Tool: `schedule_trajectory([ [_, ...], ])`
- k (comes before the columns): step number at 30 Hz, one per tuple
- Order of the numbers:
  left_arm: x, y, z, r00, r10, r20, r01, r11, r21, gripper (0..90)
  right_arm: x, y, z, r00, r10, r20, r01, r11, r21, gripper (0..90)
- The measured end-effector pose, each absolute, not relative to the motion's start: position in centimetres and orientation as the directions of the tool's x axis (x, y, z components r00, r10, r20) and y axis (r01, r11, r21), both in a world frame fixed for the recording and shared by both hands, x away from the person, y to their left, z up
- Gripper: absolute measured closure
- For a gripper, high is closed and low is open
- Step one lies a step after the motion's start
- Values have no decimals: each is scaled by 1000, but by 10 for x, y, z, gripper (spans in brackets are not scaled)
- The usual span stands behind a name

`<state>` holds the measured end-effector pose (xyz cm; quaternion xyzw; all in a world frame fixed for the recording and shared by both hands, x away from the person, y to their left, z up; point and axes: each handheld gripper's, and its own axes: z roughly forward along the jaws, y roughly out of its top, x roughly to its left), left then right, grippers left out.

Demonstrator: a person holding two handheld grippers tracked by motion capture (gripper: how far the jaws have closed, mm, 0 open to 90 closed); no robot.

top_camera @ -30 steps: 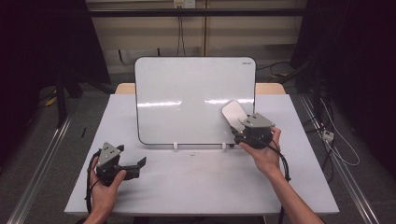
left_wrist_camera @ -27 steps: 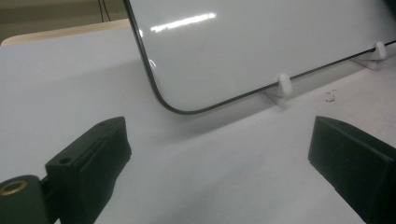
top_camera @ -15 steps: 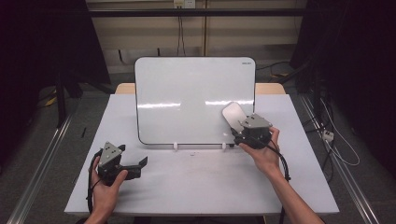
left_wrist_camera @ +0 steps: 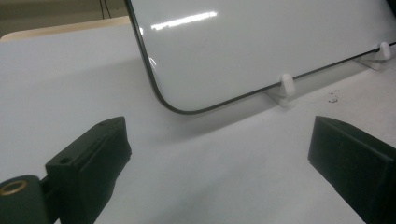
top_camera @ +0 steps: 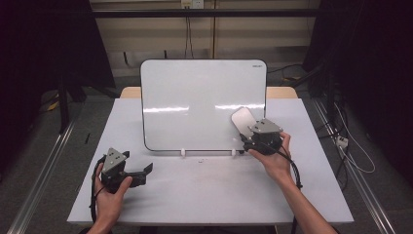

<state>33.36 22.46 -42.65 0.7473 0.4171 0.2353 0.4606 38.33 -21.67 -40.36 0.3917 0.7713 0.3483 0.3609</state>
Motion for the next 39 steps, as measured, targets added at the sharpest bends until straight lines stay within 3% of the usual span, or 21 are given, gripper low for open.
schedule_trajectory([
  [8,333,225,-426,546,837,-31,402,-229,887,51,383,-217,-402,-434,860,-268,363,439,822,282],
  [19,332,227,-425,549,835,-33,394,-224,891,51,382,-219,-401,-457,869,-187,388,384,837,88],
  [39,331,228,-424,552,834,-31,395,-229,890,50,367,-238,-400,-458,888,-42,442,269,856,53],
])
